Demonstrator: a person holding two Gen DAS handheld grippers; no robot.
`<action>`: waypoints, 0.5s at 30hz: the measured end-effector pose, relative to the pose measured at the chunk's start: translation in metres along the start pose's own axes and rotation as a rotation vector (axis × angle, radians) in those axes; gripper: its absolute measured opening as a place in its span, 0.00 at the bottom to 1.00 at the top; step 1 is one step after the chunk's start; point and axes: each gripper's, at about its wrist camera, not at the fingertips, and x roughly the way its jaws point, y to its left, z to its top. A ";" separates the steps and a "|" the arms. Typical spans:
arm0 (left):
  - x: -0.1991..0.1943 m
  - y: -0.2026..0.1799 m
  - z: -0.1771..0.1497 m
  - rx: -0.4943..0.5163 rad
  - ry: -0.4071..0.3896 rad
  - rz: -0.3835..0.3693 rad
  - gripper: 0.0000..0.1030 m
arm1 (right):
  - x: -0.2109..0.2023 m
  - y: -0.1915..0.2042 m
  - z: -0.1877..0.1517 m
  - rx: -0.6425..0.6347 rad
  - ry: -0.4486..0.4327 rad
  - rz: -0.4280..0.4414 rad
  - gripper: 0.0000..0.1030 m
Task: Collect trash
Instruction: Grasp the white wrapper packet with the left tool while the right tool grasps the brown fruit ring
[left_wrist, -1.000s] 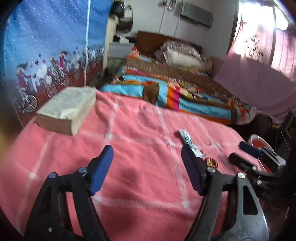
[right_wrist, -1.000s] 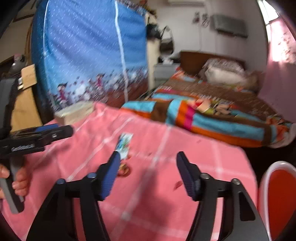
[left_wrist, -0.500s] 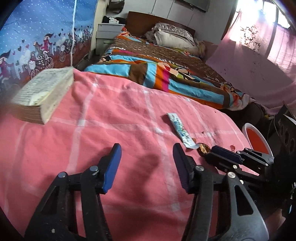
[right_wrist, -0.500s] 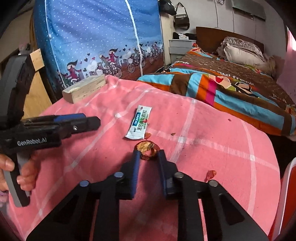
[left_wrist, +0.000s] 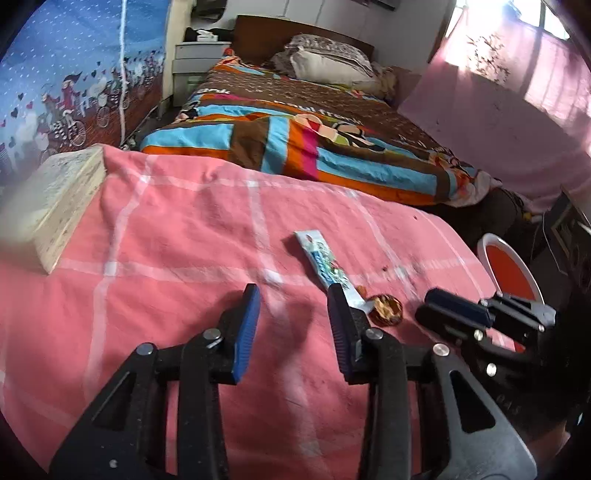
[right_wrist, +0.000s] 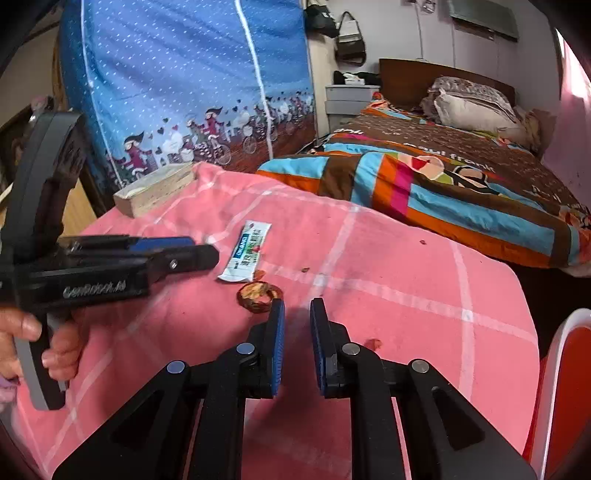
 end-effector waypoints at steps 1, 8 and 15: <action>-0.001 0.002 0.000 -0.004 -0.001 0.008 0.42 | 0.002 0.003 0.001 -0.012 0.007 0.010 0.21; -0.002 0.017 -0.004 -0.042 -0.002 0.007 0.42 | 0.020 0.021 0.009 -0.075 0.054 0.004 0.45; 0.001 0.008 -0.002 -0.012 0.001 -0.007 0.42 | 0.023 0.019 0.008 -0.069 0.064 -0.003 0.27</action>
